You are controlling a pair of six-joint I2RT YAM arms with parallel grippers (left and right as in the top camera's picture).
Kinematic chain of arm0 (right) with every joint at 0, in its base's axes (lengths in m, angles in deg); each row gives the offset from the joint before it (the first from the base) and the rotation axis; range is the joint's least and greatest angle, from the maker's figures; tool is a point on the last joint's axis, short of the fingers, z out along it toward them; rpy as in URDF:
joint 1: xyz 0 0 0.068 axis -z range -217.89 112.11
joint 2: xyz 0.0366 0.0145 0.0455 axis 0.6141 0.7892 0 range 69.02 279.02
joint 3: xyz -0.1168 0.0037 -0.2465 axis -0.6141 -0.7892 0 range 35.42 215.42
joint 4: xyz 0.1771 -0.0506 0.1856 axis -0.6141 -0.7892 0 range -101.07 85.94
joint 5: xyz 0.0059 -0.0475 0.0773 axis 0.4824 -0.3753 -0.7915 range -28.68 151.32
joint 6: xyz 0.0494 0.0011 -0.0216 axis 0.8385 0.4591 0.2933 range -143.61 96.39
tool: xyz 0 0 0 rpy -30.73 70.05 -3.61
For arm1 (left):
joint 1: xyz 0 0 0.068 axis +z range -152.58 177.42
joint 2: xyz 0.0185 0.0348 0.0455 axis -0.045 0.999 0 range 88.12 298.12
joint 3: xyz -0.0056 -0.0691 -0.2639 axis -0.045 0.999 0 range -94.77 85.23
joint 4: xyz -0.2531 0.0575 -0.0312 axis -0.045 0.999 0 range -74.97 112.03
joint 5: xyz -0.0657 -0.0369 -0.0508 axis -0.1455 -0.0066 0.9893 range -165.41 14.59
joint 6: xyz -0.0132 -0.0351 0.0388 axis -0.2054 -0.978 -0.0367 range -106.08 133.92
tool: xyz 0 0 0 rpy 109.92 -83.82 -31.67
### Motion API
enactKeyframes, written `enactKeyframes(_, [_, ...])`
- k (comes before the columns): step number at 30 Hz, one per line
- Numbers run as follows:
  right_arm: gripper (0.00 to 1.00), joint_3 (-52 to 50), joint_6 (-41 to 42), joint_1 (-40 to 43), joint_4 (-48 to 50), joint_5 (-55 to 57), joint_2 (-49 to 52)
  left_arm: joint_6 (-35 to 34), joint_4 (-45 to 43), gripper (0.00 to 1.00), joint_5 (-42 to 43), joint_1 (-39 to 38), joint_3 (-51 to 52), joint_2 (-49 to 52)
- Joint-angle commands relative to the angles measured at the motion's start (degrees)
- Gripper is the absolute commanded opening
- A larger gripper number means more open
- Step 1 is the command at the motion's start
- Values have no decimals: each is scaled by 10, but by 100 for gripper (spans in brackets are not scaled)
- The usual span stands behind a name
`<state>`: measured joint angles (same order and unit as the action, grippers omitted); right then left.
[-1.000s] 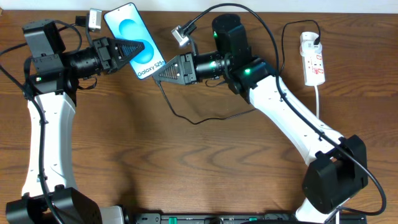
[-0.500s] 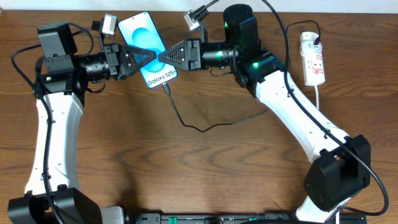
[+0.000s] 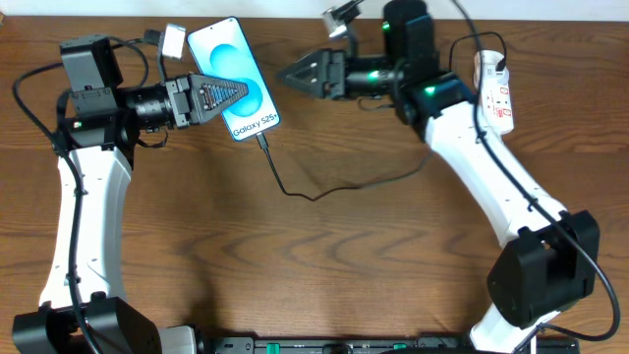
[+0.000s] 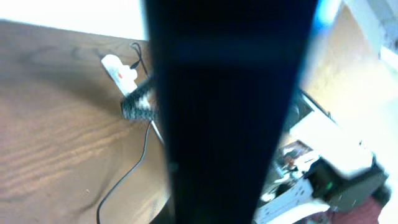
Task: Plug charger to phone and switch on socket
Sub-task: 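Open the right gripper and pull it back from the phone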
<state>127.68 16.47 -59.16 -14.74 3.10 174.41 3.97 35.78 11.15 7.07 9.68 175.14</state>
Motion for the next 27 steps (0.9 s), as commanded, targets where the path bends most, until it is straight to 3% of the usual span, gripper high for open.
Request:
enactKeyframes(1, [84,7,-77,25,2,-51,-5,103,-2,7,35,1,-5,-7])
enactKeyframes(6, [86,7,-175,54,-14,-100,-5,168,-2,7,35,1,-5,-7])
enactKeyframes(11, [87,7,-181,72,-16,-103,-5,201,-3,7,34,1,-5,-7])
enactKeyframes(23, [90,7,-187,78,-80,-81,-5,106,-3,7,34,1,-5,-7])
enactKeyframes(25, [86,7,-230,71,-116,-81,-5,90,-7,7,34,1,-5,-7])
enactKeyframes(27, [72,7,-266,62,-147,-85,-6,78,-7,7,34,1,-5,-7])
